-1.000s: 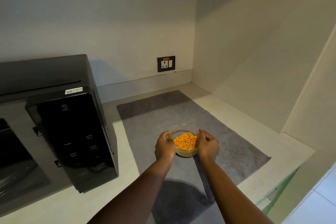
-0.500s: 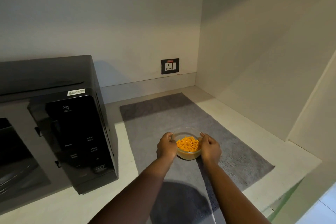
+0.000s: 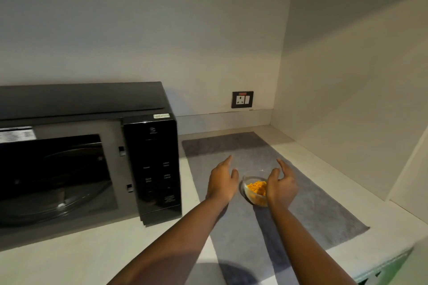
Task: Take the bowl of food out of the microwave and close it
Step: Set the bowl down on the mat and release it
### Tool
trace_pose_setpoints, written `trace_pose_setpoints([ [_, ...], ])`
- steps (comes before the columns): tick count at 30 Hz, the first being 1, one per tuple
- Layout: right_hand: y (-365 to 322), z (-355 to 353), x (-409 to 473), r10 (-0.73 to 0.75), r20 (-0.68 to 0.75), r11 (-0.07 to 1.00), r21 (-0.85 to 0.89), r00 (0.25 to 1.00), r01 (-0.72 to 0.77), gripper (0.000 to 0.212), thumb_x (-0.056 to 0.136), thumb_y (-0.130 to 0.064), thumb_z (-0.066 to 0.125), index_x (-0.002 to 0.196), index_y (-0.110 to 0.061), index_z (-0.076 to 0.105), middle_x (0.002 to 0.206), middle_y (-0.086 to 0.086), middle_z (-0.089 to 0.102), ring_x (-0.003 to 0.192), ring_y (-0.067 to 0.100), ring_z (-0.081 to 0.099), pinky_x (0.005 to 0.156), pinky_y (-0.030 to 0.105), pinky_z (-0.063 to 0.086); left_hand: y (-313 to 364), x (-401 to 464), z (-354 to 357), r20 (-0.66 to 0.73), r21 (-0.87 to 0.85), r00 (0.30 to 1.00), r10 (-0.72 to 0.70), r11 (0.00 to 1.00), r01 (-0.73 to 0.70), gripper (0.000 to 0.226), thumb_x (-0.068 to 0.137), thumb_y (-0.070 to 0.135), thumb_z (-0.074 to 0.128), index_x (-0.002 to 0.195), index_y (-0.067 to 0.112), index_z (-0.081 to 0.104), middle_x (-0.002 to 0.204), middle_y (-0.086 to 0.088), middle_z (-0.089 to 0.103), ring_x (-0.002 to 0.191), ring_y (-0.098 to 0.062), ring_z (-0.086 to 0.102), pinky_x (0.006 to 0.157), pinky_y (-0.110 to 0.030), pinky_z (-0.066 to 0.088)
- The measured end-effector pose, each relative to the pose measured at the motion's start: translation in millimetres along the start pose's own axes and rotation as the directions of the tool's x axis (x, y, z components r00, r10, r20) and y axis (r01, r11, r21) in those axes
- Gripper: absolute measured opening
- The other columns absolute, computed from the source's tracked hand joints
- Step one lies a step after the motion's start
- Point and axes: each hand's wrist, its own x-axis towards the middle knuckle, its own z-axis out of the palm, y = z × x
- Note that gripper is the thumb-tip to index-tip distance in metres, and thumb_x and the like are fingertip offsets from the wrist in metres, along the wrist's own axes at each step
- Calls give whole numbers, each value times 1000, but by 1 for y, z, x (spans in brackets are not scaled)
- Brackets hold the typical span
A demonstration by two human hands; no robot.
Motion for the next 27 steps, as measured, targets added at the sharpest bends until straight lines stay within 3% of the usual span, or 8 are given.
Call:
trace_pose_setpoints([
  [4,-31,16,-28,-91,-8,992,92,996,91,31,86,-3,46,110,-10,63,116,18,64,98,39,62,89,46,49,5,-22,-46,-75,62,984,162,986,-158,46,96,17,44,142,17,38,142,-9,50,127,-23,51,105,-35,46],
  [6,-50,26,-47,-153,-1,976,158,988,151,32,83,-4,44,107,-8,64,114,18,65,103,36,61,90,40,46,6,-34,-73,-146,80,963,228,973,-218,44,96,15,43,140,15,43,134,-9,57,120,-22,56,101,-33,48],
  [9,-81,39,-83,-253,24,945,220,967,242,33,80,-7,43,104,-7,66,108,18,67,100,33,62,83,19,39,2,-53,-119,-275,117,921,276,960,-253,41,94,10,43,136,11,48,123,-9,62,114,-21,58,97,-30,46],
  [12,-106,49,-116,-319,58,916,274,946,292,31,81,-7,44,104,-10,65,105,16,67,96,29,62,80,22,42,-3,-67,-161,-412,214,855,315,946,-245,40,93,8,43,132,10,51,115,-10,63,109,-22,57,91,-33,48],
  [16,-138,64,-169,-372,163,879,379,914,290,28,86,-4,47,107,-14,64,108,11,66,97,22,61,80,28,48,-16,-90,-226,-546,337,768,335,927,-165,37,94,11,43,129,11,53,118,-7,61,109,-21,55,86,-32,49],
  [20,-168,77,-221,-410,240,842,471,880,263,28,86,-3,48,106,-13,65,108,10,67,99,17,60,81,20,46,-31,-116,-291,-629,416,716,303,909,-20,37,94,14,43,130,10,52,123,-9,61,112,-24,55,91,-37,48],
  [27,-221,89,-307,-498,367,768,608,785,203,28,85,-2,48,103,-12,66,106,9,68,101,20,60,84,27,48,-39,-163,-394,-721,489,658,215,831,265,39,95,15,41,133,9,49,133,-12,55,121,-29,51,99,-42,44],
])
